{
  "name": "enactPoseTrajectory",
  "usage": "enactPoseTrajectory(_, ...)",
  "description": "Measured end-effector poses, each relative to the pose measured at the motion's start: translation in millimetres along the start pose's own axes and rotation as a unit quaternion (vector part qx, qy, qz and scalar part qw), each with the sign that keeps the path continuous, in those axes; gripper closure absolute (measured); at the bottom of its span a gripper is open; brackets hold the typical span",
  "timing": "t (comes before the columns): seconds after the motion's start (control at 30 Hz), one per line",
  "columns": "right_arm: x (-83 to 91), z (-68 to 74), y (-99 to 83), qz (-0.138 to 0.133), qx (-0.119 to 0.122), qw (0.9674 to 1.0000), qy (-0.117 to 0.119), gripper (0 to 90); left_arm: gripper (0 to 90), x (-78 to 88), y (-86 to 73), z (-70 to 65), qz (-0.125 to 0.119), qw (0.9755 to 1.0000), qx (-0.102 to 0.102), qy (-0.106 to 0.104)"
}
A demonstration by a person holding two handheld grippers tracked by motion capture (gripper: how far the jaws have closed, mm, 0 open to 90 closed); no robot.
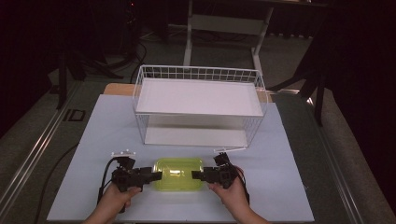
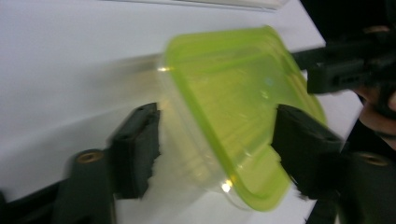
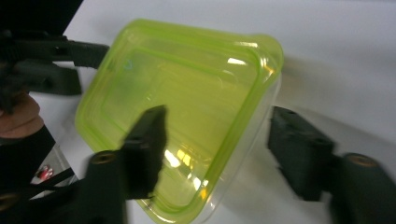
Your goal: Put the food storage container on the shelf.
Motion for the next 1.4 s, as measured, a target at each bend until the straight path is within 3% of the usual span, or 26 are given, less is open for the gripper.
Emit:
enactPoseTrajectory(0.03, -1.5, -1.4, -1.8, 0.005, -0.003, 1.0000, 0.000, 50.5, 46.5, -0.3, 0.3, 2.2, 0.002, 1.0000, 0.008, -0.003)
enactPoseTrajectory(0.07, -1.5, -1.4, -1.8, 0.005, -0.003, 1.0000, 0.000, 50.5, 51.3, -0.3, 0.3, 2.2, 0.002, 1.0000, 0.008, -0.003)
enactPoseTrajectory(0.17, -1.0, -5.1, -3.8, 0.009, -0.027, 0.9996, 0.007, 64.4, 60.9, -2.8, -1.5, 6.2, 0.017, 0.9996, 0.020, 0.007)
enactPoseTrajectory(0.27, -0.9, -7.5, -4.8, 0.010, -0.040, 0.9991, 0.015, 67.9, 68.7, -2.9, -1.7, 6.4, 0.022, 0.9995, 0.023, 0.006)
enactPoseTrajectory(0.43, 1.5, -7.2, -4.9, 0.011, -0.046, 0.9987, 0.019, 71.9, 69.9, -3.3, -3.5, 1.8, 0.022, 0.9994, 0.004, 0.026)
enactPoseTrajectory(0.63, 4.3, -3.3, -6.5, 0.010, -0.042, 0.9989, 0.016, 73.4, 72.4, -2.8, -6.1, -1.1, 0.018, 0.9994, 0.011, 0.028)
enactPoseTrajectory(0.83, 6.7, 1.7, -6.8, 0.011, -0.018, 0.9998, -0.002, 73.7, 73.4, -0.2, -9.0, -5.3, 0.012, 0.9992, 0.000, 0.039)
enactPoseTrajectory(1.07, 8.8, 4.2, -8.4, 0.005, -0.029, 0.9996, 0.001, 76.4, 77.1, 3.4, -11.9, -9.4, 0.009, 0.9993, 0.010, 0.036)
enactPoseTrajectory(1.17, 13.0, 11.2, -8.2, -0.003, -0.025, 0.9997, -0.003, 79.9, 79.6, 7.8, -13.2, -15.0, 0.003, 0.9983, -0.004, 0.059)
enactPoseTrajectory(1.4, 16.2, 12.2, -5.3, -0.012, -0.017, 0.9997, -0.008, 80.1, 80.3, 8.1, -7.6, -16.1, -0.010, 0.9991, 0.000, 0.041)
Point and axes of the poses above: each handheld gripper's, and its own axes: x roughly backward along the jaws, y roughly out of its top, z roughly to its left, the point moved 7 cm from there along -x, roughly forward along the jaws, and after that the axes turned 8 degrees about x, right-handed, at the moved point
